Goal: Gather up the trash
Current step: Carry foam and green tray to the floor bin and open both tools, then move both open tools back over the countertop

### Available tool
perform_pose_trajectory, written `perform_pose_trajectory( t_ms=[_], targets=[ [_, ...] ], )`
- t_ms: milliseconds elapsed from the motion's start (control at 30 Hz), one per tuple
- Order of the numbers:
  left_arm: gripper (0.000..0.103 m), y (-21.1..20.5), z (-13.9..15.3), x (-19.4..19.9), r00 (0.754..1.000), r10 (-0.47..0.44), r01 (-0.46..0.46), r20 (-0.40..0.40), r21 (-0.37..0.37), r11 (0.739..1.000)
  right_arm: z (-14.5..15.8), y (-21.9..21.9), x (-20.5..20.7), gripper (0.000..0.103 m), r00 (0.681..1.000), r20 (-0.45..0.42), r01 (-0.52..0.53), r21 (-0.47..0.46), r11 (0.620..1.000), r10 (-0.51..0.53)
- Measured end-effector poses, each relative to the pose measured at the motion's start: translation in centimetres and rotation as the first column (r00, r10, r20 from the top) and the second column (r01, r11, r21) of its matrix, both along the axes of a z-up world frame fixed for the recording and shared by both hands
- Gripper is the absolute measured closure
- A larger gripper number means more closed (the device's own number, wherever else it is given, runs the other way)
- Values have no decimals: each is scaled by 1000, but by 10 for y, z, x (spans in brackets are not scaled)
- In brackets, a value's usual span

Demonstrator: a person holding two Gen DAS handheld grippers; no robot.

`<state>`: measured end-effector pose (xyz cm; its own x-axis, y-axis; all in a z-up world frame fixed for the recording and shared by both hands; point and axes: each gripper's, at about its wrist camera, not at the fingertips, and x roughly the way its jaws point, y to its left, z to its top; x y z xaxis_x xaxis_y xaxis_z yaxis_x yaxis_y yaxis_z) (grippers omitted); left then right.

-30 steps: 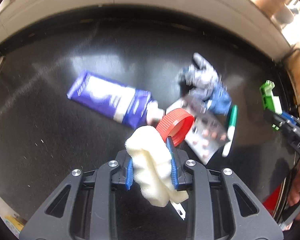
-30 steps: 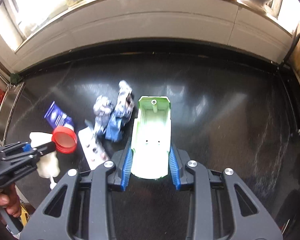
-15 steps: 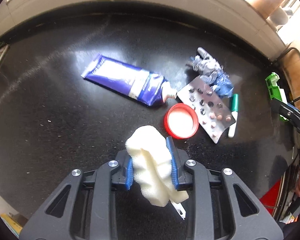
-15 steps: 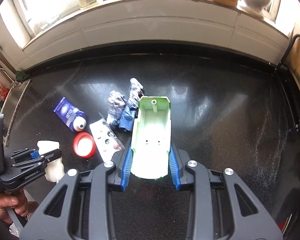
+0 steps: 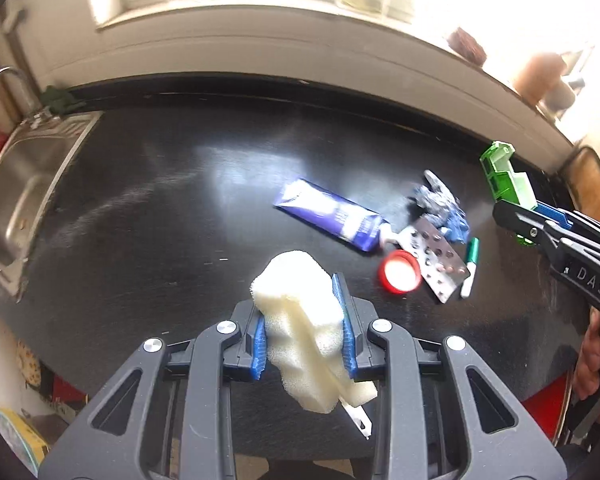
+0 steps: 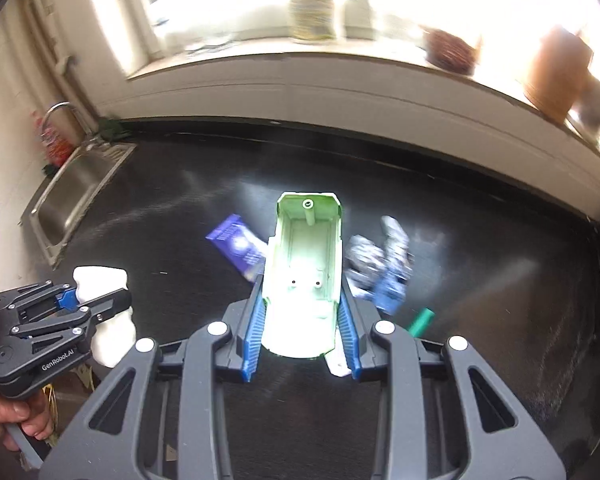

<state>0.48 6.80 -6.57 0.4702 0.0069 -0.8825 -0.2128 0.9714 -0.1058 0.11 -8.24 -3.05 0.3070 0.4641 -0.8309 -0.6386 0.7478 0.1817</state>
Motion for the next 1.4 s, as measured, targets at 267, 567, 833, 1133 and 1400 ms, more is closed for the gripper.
perform_pose_trajectory(
  t_ms=[267,567,833,1133,1400],
  targets=[
    [75,100,33,-95,958,280,-285,62,110,952,25,130,-81,70,934,-1,-355,78,932,356],
    [75,200,-43,-250,807,589,-586,-27,79,806,-35,269,-248,69,648,-158,-737,114,666,745],
    [75,248,-158,-343,695,709,-715,-118,-10,699,-149,324,-369,69,464,-275,-875,5,484,842],
    [68,289,-232,-361,668,732,-744,-130,-95,662,-212,373,-406,69,430,-324,-897,-47,439,843],
    [24,300,-219,-379,650,752,-760,-111,-76,646,-187,369,-387,44,421,-285,-903,-38,429,861]
  ],
)
